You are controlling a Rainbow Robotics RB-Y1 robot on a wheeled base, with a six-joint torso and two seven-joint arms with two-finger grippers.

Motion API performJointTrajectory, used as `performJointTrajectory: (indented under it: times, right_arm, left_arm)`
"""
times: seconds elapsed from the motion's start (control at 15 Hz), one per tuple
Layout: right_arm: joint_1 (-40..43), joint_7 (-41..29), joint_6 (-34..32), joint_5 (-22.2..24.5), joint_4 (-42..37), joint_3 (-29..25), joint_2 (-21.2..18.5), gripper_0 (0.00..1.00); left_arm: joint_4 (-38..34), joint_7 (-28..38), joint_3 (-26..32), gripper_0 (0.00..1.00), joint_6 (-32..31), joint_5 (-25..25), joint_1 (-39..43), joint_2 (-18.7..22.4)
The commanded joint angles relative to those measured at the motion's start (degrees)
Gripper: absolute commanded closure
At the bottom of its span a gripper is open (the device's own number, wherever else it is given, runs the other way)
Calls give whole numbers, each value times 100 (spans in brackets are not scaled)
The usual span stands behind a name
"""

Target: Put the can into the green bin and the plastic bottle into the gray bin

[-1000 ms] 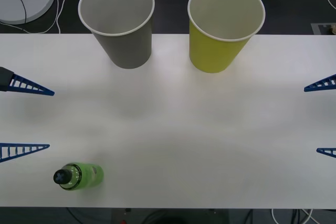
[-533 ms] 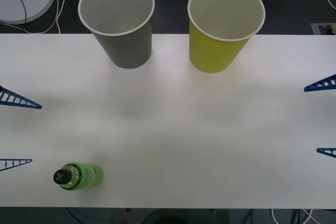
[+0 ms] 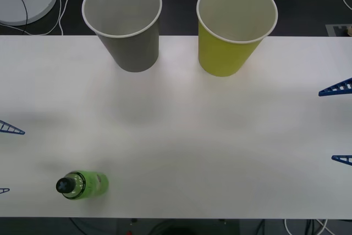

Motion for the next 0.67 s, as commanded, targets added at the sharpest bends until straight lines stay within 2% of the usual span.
performJointTrajectory:
  times: [0.07,0.4,0.67]
  right_arm:
    - [0,0,0,-1,-1,0,0,0]
    - [0,0,0,-1,-1,0,0,0]
    - [0,0,0,-1,-1,0,0,0]
  left_arm:
    - [204,-490,0,0,-1,3,262,5]
    - [512,-938,0,0,-37,-120,534,-39]
    - [643,-1061,0,0,-107,-129,763,-311]
